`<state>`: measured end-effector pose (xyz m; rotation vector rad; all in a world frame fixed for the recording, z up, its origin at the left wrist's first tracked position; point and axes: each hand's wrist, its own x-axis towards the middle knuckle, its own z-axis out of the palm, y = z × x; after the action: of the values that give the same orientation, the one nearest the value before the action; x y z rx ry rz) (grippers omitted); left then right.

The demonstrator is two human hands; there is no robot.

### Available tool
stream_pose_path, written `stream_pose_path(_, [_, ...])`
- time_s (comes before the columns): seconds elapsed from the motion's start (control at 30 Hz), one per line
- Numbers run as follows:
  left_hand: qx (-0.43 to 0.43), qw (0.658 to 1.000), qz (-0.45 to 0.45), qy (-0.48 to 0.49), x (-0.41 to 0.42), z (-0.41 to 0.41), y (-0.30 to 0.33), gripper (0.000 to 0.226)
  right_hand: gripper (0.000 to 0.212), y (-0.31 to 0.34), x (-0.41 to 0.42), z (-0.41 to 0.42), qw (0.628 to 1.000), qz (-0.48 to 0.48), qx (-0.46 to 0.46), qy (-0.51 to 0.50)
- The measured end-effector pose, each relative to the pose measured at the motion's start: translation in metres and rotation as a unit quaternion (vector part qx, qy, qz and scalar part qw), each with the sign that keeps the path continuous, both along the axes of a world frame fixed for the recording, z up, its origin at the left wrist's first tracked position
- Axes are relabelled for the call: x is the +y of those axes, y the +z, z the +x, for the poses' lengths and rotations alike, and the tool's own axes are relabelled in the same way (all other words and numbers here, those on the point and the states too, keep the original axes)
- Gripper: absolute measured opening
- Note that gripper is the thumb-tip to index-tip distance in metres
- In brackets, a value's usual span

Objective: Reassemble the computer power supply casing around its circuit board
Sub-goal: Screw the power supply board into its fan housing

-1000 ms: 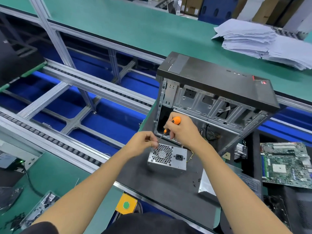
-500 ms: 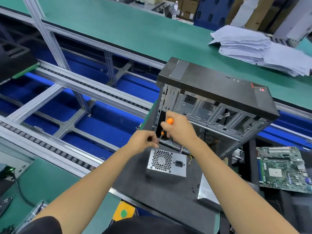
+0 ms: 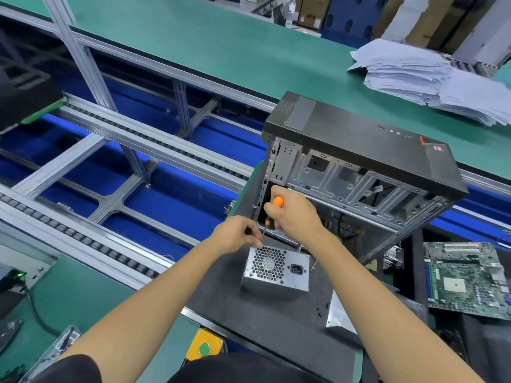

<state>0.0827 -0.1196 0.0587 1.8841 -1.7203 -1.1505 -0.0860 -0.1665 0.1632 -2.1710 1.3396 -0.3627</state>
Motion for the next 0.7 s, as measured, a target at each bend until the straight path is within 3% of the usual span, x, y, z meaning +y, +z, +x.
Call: stream_pose_path(0.7, [0.049,0.999,0.016,0.007,0.0042,-0.0028,-0.0009,0.017,0.015,-0.0012,0.0013,0.0047,0.999,-0.019,0.041,0.03])
